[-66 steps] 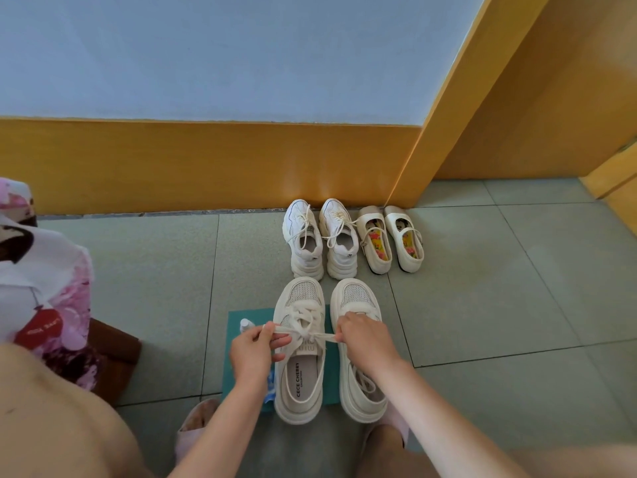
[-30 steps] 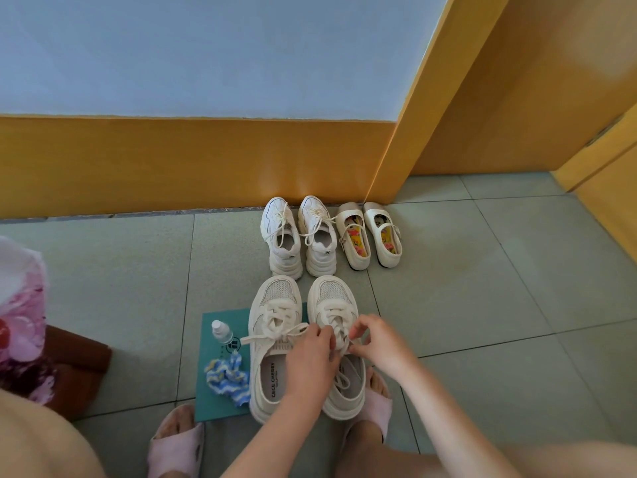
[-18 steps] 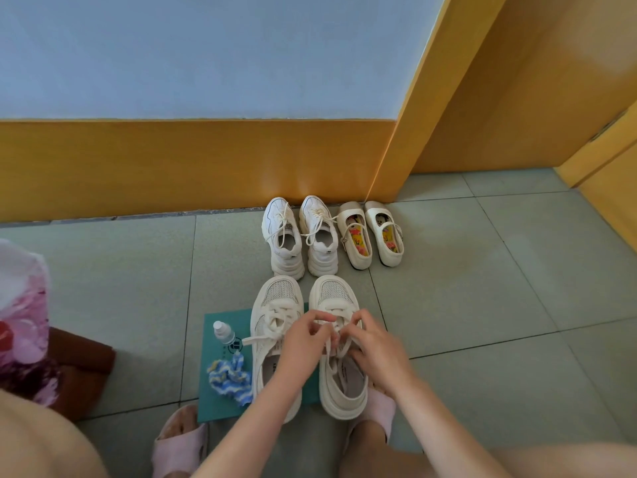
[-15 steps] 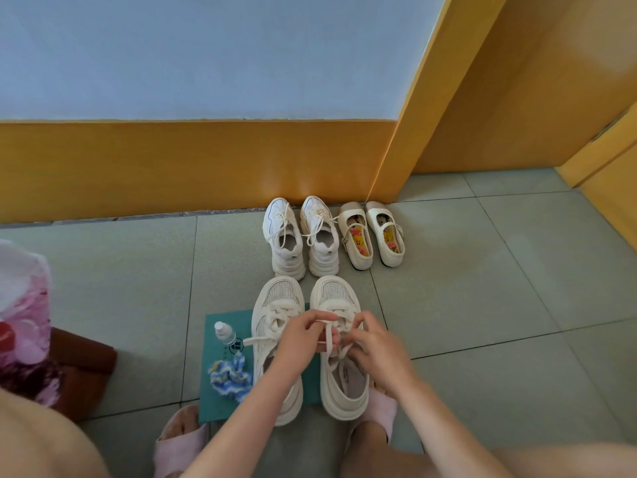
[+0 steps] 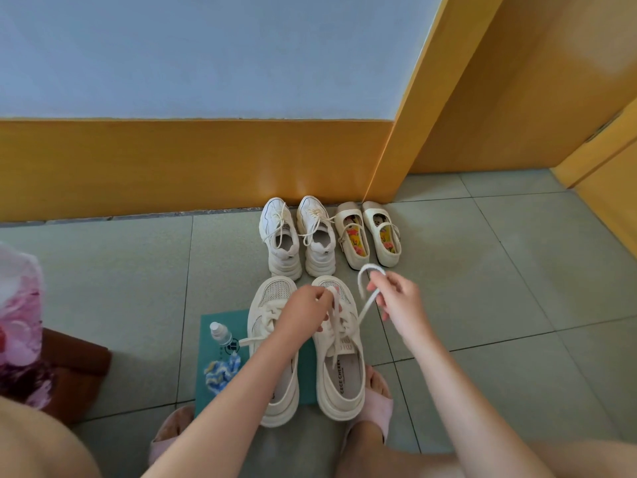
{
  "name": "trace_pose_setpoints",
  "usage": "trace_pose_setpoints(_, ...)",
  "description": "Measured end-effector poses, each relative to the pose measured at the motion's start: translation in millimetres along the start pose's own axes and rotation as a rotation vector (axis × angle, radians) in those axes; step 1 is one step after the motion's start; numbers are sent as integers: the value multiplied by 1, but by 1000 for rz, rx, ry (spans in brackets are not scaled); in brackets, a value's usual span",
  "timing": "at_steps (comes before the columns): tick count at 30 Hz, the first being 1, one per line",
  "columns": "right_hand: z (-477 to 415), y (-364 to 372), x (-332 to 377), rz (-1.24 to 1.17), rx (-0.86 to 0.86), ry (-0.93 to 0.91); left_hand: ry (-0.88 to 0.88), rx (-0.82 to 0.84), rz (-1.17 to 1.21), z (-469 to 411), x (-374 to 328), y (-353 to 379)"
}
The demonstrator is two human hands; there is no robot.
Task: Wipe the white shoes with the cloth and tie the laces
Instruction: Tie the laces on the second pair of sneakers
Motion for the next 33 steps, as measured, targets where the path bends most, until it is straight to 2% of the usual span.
trace_pose_setpoints(3, -3, -3, -12, -63, -28, 135, -113, -27, -15, -15, -4, -2)
trace_pose_setpoints(5, -4, -3, -20, -52, -35, 182, -264, -39, 140, -24, 0, 1)
trace_pose_setpoints(7, -3, 2, -28, -36, -5, 187, -484, -16, 432, -23, 7, 7)
trace_pose_setpoints(9, -2, 7, -35, -38, 20, 194, -572, 20, 543, -23, 11, 13)
trace_pose_setpoints(13, 1, 14, -40, -63, 54, 202, -369, 46, 34, -25, 24, 14)
trace_pose_setpoints(15, 2, 19, -41, -35, 98, 198, -315, 29, -61, -20, 34, 16)
trace_pose_setpoints(19, 6, 29, -48, 8, 165, 211, -293, 97, -14, -9, 50, 26)
trace_pose_setpoints(24, -1, 22, -36, -39, 81, 108, -150, 101, 58, -2, 41, 32)
trace_pose_setpoints(29, -9, 11, -5, -196, -15, -6, -105, 121, 73, 0, 36, 35)
trace_pose_setpoints(33, -9, 22, 8, -129, 79, -76, -78, 180, 71, 4, 28, 38)
Point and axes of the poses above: each hand's wrist, its own z-axis away from the middle knuckle, its own y-axis out of the palm, x = y × z, the point moved 8 cm from there along -z, towards the middle knuckle, and after that the axes turned 7 degrees about -x, right-handed, at the moved point
